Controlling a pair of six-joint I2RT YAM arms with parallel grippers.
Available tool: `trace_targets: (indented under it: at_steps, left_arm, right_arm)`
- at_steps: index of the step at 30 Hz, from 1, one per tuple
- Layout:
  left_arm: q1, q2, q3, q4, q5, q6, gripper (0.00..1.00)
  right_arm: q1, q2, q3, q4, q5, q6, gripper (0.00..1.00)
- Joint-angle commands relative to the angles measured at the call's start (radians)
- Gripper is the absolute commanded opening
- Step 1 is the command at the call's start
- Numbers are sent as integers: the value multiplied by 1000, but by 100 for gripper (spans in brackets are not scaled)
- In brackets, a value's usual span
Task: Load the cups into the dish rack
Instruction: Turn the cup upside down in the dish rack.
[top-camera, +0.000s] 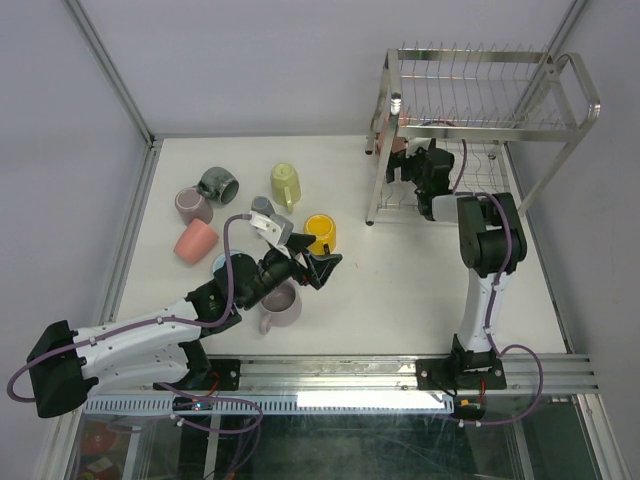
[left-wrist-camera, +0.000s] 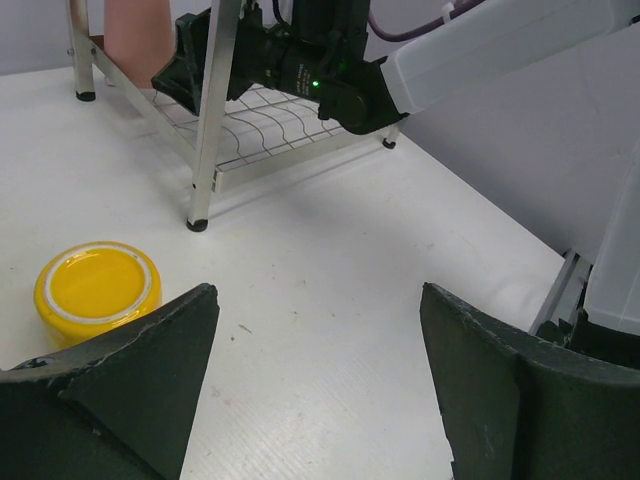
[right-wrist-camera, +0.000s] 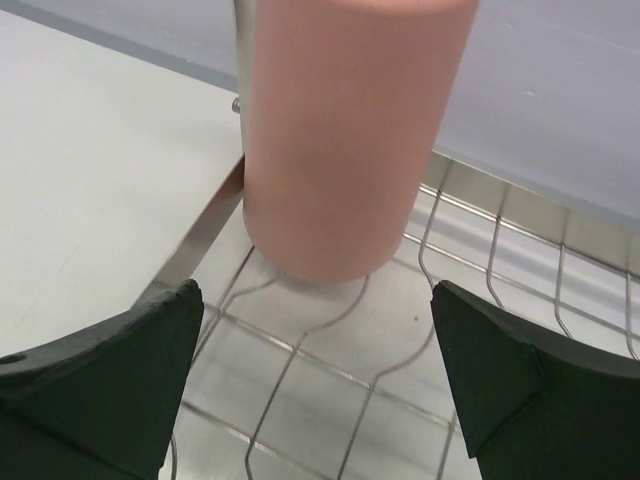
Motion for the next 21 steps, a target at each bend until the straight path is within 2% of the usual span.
trace_targets:
  at_steps: [1, 12, 15, 21]
  left_arm:
    - [8, -20, -14, 39, 12, -4, 81]
    - [8, 8, -23, 39, -49, -8, 99]
    - [8, 12, -26, 36, -56, -15, 99]
    - [8, 5, -31, 26, -67, -23, 99]
  right_arm:
    - [-29, -138, -75, 51, -39, -12, 99]
    - [-62, -347, -282, -101, -188, -112, 99]
    - [-70, -398, -320, -178, -236, -152, 99]
    - [-85, -501, -408, -228, -284, -218, 99]
